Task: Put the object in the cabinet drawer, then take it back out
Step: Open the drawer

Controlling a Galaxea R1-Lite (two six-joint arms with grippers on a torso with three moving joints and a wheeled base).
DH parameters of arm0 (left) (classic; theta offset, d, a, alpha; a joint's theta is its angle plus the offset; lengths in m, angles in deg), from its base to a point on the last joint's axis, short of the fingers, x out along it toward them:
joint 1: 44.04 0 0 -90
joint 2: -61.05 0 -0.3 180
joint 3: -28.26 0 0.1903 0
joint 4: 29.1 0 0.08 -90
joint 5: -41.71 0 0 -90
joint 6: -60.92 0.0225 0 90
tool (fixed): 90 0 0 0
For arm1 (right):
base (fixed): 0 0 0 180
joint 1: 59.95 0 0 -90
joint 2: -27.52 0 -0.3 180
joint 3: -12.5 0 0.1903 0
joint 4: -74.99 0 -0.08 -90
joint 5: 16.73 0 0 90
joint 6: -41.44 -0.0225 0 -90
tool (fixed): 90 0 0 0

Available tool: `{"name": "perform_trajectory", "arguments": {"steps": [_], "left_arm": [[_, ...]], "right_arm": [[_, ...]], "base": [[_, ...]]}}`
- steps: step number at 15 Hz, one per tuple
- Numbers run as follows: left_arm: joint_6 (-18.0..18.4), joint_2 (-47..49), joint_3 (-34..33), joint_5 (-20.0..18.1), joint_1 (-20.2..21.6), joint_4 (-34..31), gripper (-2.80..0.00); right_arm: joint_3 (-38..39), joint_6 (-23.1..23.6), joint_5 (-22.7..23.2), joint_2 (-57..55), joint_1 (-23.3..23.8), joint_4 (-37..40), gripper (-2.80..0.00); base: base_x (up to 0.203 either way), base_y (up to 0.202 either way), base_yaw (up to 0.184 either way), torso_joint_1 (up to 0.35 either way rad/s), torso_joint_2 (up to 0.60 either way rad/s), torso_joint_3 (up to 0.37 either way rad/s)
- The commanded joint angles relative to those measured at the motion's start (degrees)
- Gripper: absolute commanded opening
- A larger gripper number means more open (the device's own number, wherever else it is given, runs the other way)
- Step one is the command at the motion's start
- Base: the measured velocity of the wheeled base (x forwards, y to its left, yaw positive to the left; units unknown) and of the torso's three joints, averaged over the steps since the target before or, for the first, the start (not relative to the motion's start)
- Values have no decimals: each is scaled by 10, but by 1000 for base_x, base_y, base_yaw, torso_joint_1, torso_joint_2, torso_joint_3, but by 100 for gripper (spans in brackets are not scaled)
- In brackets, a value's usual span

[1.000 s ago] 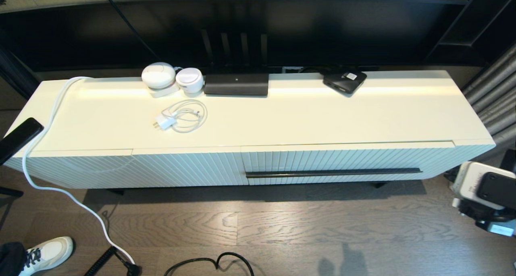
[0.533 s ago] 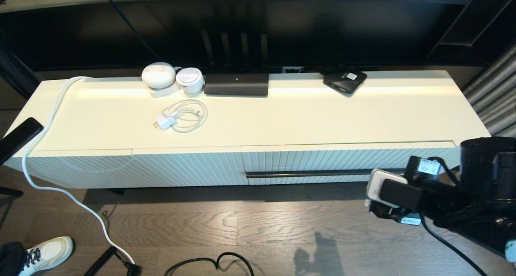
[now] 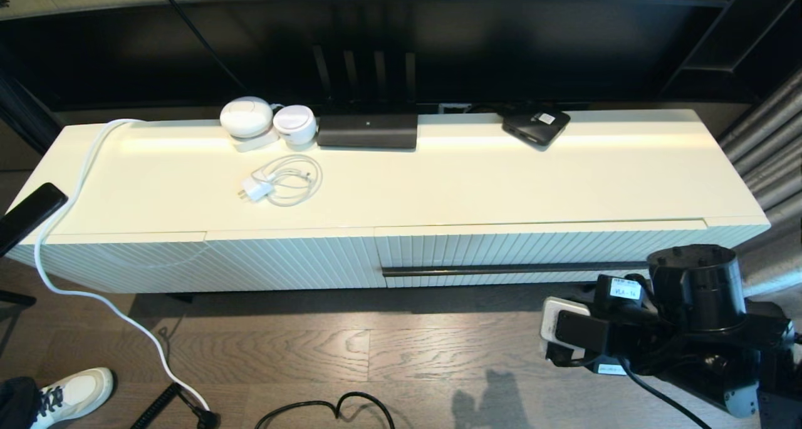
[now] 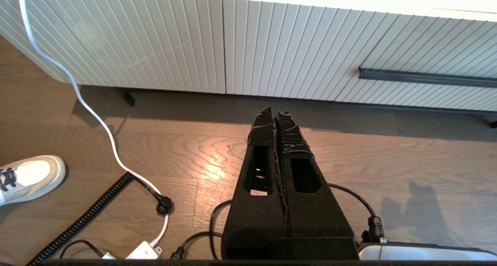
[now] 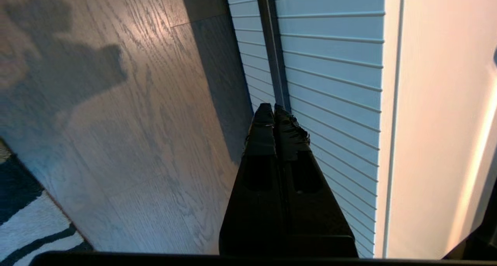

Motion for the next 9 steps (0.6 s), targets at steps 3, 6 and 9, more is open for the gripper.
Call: {"name": "perform_trajectory", "arguments": {"steps": [3,6,9], "left_arm": [[-1,0,0,0,0,0,-280],[-1,0,0,0,0,0,-280],[-1,0,0,0,0,0,-280]], "right_arm": [[8,3,1,-24,4,-10,-280],[16,3,0,-34,-1,-48,-280],[20,4,-4,-30,-2,-49,-280]], "base": [[0,0,0,0,0,0],[0,0,0,0,0,0],[0,0,0,0,0,0]]}}
